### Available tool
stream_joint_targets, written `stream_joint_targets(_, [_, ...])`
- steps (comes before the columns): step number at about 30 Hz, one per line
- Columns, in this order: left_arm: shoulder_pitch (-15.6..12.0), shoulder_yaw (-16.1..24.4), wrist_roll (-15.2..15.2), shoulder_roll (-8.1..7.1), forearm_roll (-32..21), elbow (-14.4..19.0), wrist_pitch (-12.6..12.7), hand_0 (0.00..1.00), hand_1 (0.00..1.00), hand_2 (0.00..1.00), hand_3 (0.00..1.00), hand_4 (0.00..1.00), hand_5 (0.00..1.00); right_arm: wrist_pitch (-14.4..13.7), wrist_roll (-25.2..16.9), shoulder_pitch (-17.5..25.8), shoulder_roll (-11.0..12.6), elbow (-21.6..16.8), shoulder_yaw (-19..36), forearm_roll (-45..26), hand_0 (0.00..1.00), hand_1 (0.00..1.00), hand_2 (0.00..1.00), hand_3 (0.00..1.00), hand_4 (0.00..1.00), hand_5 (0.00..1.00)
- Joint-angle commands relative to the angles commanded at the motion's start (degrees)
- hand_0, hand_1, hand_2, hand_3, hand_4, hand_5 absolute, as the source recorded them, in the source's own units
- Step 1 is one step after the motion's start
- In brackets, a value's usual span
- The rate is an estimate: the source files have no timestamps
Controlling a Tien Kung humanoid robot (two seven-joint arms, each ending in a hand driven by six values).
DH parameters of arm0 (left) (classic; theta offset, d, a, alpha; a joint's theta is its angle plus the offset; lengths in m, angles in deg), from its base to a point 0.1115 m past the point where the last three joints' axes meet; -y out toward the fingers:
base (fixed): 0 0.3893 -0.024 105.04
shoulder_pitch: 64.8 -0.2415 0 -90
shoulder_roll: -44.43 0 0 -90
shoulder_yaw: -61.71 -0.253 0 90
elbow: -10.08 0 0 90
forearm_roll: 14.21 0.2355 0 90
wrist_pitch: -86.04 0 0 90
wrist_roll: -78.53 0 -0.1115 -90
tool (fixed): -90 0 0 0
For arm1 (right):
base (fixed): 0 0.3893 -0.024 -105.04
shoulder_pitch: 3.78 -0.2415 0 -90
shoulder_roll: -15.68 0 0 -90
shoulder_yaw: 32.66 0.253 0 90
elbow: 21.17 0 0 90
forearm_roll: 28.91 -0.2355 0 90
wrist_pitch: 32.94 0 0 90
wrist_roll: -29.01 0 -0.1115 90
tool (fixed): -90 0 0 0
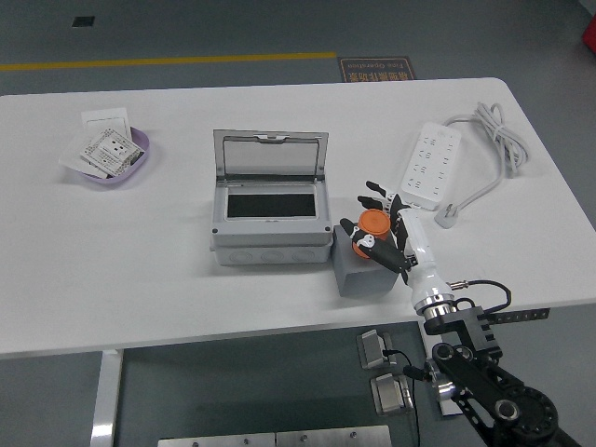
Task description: Pick up the cylinder from the cube,place it in the box,flap close box
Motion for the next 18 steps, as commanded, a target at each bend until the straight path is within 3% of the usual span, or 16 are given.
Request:
stream_joint_targets(15, [0.20,-0.61,-0.36,0.01,-0.51,0.00,0.07,0.614,0.669,0.579,0.602,0.664,0.395,-1.25,0.76,-0.13,0.02,0.90,-1.35,0.32,0.821,0.797,0.743,0.859,0.917,0.303])
stream_joint_targets(16, [0.22,-0.64,-0.40,0.01,-0.54,0.00,0.08,0.614,0.669,0.579,0.601,0.664,0.395,-1.35,0.71,-0.16,0.03,0.88,-1.45,0.23,0.819,0.797,0.741,0.859,0.769,0.114])
stream_joint_targets(18, [0.25,-0.72,-0.47,0.02,-0.61,0.00,0.09,0.614,0.669,0.579,0.601,0.664,0.395,-1.44,0.66,-0.21,0.04,0.84,-1.61,0.09,0.819,0.797,0.741,0.859,0.769,0.114])
